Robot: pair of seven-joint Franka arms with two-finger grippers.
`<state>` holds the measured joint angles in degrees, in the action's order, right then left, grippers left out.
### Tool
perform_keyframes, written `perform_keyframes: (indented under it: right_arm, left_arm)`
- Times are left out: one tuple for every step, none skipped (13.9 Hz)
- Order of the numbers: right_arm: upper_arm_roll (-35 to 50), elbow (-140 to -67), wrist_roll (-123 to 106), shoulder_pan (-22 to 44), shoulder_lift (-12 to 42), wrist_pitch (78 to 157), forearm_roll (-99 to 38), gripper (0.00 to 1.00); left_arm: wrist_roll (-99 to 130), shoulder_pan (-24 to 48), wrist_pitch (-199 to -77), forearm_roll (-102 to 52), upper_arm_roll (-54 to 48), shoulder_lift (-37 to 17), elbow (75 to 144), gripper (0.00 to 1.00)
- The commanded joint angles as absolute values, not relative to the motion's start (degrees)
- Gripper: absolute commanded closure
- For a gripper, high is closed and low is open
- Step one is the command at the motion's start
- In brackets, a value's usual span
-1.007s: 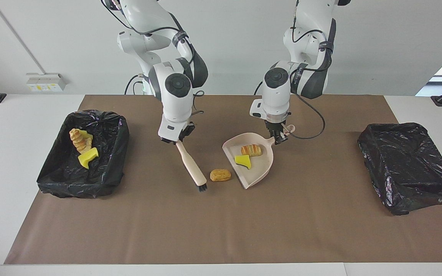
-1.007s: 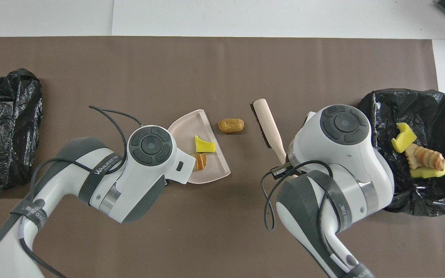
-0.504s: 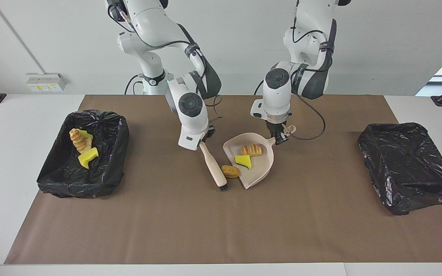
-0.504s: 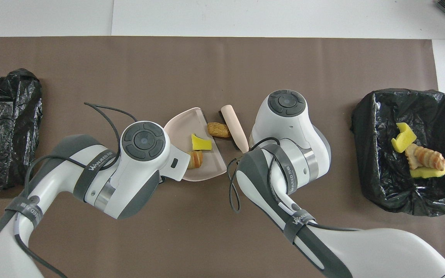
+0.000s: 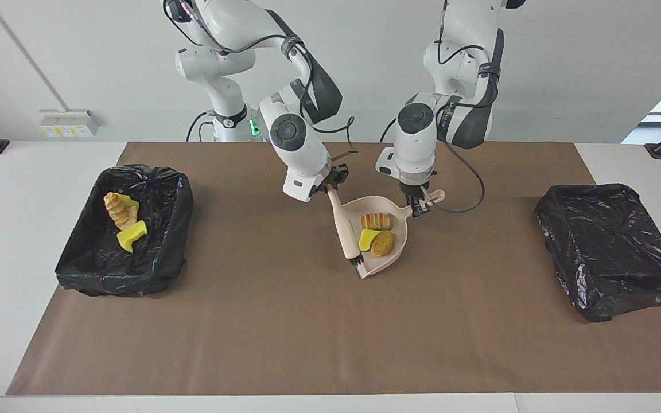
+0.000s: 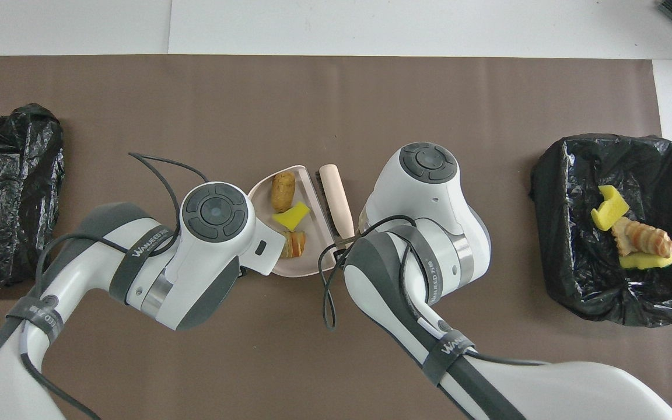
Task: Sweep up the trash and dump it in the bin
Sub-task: 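Sweep the last sponge into the dustpan with the right gripper's brush, then carry the loaded dustpan to the nearby trash bag with the left gripper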
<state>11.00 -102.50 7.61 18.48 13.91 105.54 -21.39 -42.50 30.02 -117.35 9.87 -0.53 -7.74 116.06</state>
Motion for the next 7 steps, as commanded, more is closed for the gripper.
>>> perform_keyframes:
  right_arm:
    - [11.34, -104.24, 8.61, 15.57, 10.03, 103.89, -23.03, 1.0]
    - [11.08, -104.24, 9.4, 15.12, 9.41, 102.58, -22.16, 1.0]
    - [10.73, -104.24, 11.67, 14.94, 8.53, 101.44, -20.67, 1.0]
    - [10.81, -104.15, 13.86, 14.07, 7.48, 100.29, -17.7, 1.0]
    - [10.81, -103.98, 16.15, 13.45, 6.34, 99.24, -15.58, 1.0]
    - [10.81, -103.97, 17.56, 12.49, 5.46, 98.01, -14.86, 1.0]
    - [10.81, -103.97, 18.36, 11.09, 4.49, 96.78, -14.16, 1.0]
  left_arm:
    - [-48.05, 28.13, -118.12, 10.72, -0.88, -7.38, 116.72, 1.0]
    - [-50.16, 27.43, -118.3, 10.55, -0.88, -7.3, 116.72, 1.0]
    - [-52.27, 25.77, -118.3, 10.2, -0.97, -6.69, 116.54, 1.0]
    - [-54.82, 23.75, -118.21, 9.93, -1.05, -5.46, 116.46, 1.0]
    - [-58.06, 22.16, -118.04, 9.5, -1.05, -4.06, 116.46, 1.0]
    - [-61.58, 20.06, -117.69, 8.36, -0.97, -2.91, 116.37, 1.0]
    - [-65.35, 16.65, -117.34, 6.7, -0.97, -1.94, 116.02, 1.0]
